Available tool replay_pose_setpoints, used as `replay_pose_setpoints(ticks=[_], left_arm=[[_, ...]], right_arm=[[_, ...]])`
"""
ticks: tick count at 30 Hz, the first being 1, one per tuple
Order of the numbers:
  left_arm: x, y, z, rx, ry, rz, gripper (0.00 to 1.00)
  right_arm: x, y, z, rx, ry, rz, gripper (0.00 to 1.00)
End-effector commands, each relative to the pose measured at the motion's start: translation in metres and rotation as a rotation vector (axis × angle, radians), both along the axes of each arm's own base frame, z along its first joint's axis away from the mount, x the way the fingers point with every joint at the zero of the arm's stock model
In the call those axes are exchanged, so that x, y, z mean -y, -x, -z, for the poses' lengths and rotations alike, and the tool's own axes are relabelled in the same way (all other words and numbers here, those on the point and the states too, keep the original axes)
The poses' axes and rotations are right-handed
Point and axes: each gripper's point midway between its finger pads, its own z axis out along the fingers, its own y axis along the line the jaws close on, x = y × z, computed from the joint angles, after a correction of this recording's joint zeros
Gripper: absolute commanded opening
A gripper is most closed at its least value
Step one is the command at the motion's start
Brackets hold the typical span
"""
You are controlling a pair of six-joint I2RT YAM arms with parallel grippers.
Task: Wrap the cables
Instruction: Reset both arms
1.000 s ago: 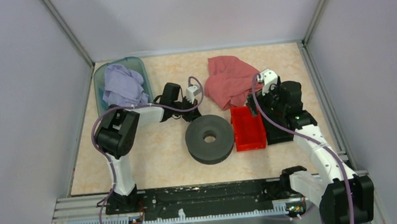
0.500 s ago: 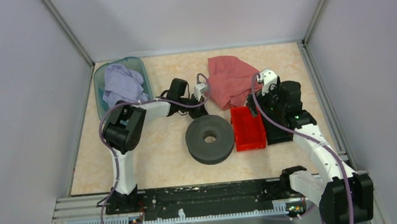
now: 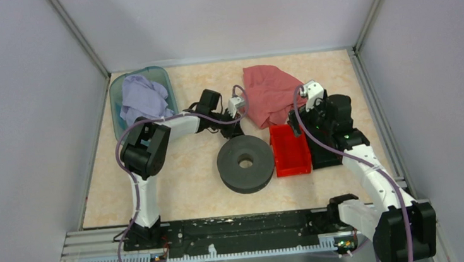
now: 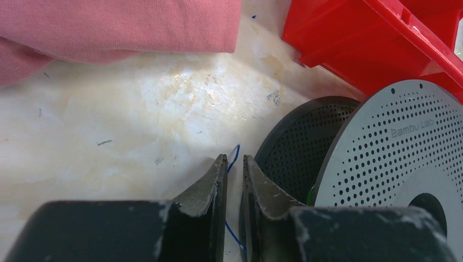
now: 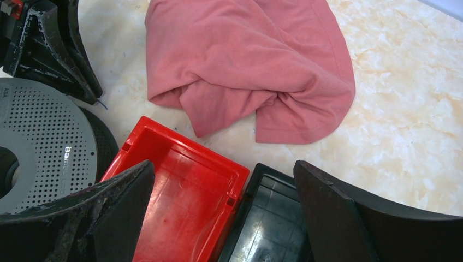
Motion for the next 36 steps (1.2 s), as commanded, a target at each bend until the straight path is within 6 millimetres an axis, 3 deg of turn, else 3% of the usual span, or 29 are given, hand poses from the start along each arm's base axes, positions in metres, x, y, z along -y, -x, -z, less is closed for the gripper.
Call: replay_pose_setpoints(ticks=[1,9,21,28,32,36], left_arm=[[0.0,-0.006,-0.011,0.028,0.014,0.026,0.23],[-0.014,-0.018,-0.026,0.054,0.022,0.005,0.28],[-0.047,-0.052,-0.069,0.134,0.073,-0.092,0.39],[-0.069,-0.055,-0.1,0.204,0.115,-0.159,0.45],[-0.088,-0.049,-0.121,0.298,0.111,-0.219,0.52],[-0.124,-0.057,-0.153,0.433,0.077,-0.388,0.63]], right_arm=[[0.0,-0.005,-0.01,0.047,0.003,-0.008,0.99],[-0.001,-0.005,-0.01,0.046,0.001,-0.01,0.99],[-0.002,-0.004,-0.011,0.046,-0.008,-0.018,0.99],[-0.022,0.008,-0.016,0.033,-0.045,-0.144,0.98],[-0.021,0.005,-0.027,0.046,-0.054,-0.127,0.99],[-0.002,-0.01,-0.045,0.075,-0.023,-0.003,0.99]])
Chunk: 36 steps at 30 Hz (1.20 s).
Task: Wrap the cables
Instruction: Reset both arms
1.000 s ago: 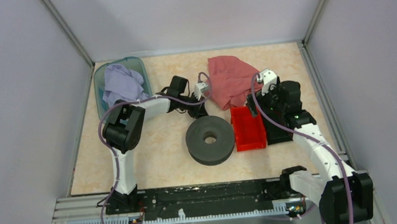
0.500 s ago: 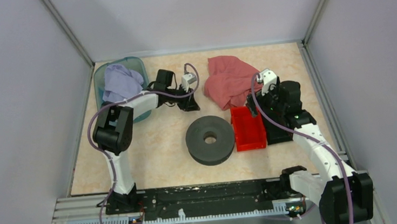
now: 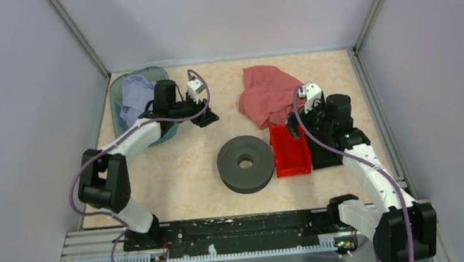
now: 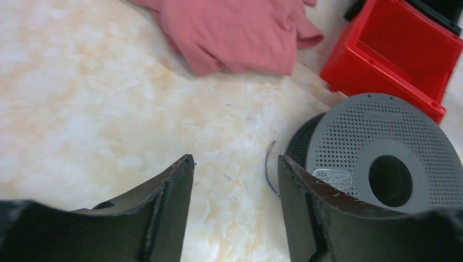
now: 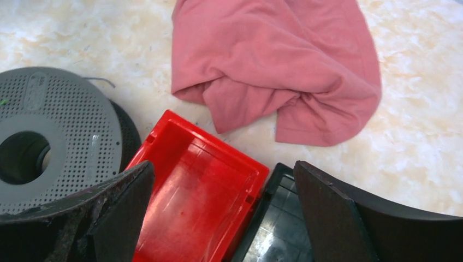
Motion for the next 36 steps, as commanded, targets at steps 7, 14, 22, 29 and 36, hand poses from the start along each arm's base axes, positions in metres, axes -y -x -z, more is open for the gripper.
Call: replay_pose_setpoints(ticks=[7,14,22,29,36], left_arm=[[-0.116,-0.031,-0.098,0.372,-0.046,-0.612,0.89],[-0.177,-0.014,-0.143,0.499,-0.038,-0.904,1.0],[-0.2,0.025,-0.156,0.544,-0.029,-0.954,1.0],[-0.199,0.04,-0.147,0.558,-0.016,-0.932,1.0],[-0.204,0.047,-0.154,0.628,0.009,-0.947,1.0]], right_arm=[[0.04,-0.037,-0.089,0.18,-0.022,0.301,0.99],[0.06,-0.038,-0.106,0.211,-0.073,0.455,0.99],[0.064,-0.022,-0.124,0.305,-0.044,0.435,0.99],[0.064,-0.01,-0.126,0.339,0.004,0.39,0.99],[0.064,-0.003,-0.132,0.38,0.011,0.375,0.99]])
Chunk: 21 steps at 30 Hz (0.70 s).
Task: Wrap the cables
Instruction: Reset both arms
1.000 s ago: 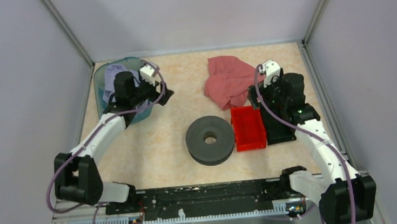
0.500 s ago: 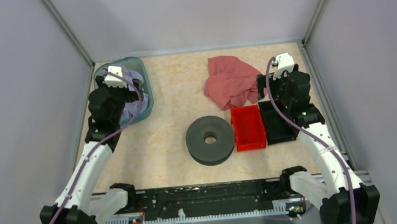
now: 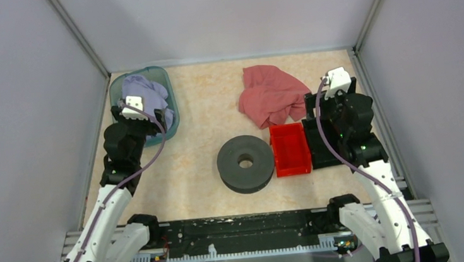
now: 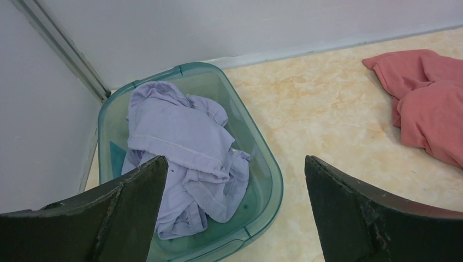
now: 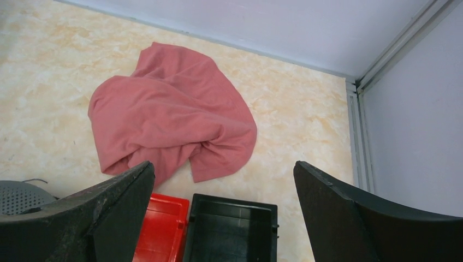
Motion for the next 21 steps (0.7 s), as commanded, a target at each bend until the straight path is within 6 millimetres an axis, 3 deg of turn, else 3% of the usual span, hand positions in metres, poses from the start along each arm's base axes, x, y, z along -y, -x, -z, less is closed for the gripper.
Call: replay_pose_setpoints(ticks=[1,7,10,17,21], left_arm=[[-0.005,0.003,-0.025,0.095,0.003,-0.015,1.0],[0.006,0.009,-0.031,0.099,0.039,0.046,1.0],[0.002,0.01,-0.033,0.09,0.03,0.029,1.0],[0.016,0.009,-0.018,0.04,0.029,0.102,1.0],[0.017,0.01,-0.019,0.035,0.029,0.108,1.0]], right_arm=[[0.003,0.002,-0.019,0.075,0.018,0.006,0.99],[0.007,0.003,-0.02,0.085,0.025,0.024,0.99],[0.008,0.002,-0.019,0.083,0.026,0.028,0.99],[0.01,0.0,-0.016,0.073,0.037,0.038,0.99],[0.008,-0.001,-0.014,0.066,0.034,0.029,0.99]])
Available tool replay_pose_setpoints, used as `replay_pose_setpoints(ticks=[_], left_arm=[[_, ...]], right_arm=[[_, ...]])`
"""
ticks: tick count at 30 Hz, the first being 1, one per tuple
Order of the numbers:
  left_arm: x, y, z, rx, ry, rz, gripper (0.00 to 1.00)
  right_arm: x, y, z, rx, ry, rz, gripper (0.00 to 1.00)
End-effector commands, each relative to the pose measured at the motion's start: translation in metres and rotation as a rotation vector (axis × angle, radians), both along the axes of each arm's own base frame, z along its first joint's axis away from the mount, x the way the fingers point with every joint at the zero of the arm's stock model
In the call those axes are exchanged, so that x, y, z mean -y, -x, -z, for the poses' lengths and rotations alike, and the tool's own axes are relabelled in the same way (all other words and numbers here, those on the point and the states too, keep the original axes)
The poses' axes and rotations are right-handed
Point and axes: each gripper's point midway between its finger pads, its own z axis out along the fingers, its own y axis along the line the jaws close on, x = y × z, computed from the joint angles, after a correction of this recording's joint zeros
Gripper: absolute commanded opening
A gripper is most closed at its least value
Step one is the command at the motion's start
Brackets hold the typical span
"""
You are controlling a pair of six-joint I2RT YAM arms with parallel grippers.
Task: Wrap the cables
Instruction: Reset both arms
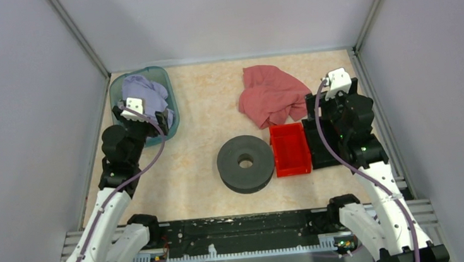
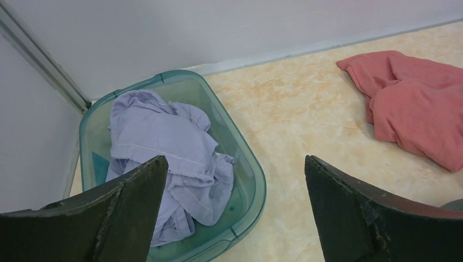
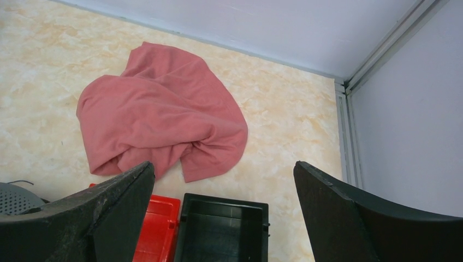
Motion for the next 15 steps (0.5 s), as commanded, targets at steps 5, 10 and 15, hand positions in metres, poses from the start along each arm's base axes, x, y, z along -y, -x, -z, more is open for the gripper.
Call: replay_pose_setpoints(ticks=[5,10,15], left_arm=[[0.0026,0.0022,-0.0104,0.008,0.013,0.026,1.0],[0.0014,0.0028,-0.0104,0.01,0.011,0.022,1.0],[0.0025,0.003,-0.0093,0.003,0.011,0.029,1.0]], right_arm=[[0.0005,-0.0031,-0.0125,0.045,-0.003,0.001,0.99],[0.0003,-0.003,-0.0125,0.046,-0.005,0.001,0.99],[-0.0006,-0.0032,-0.0121,0.042,-0.007,-0.003,0.99]])
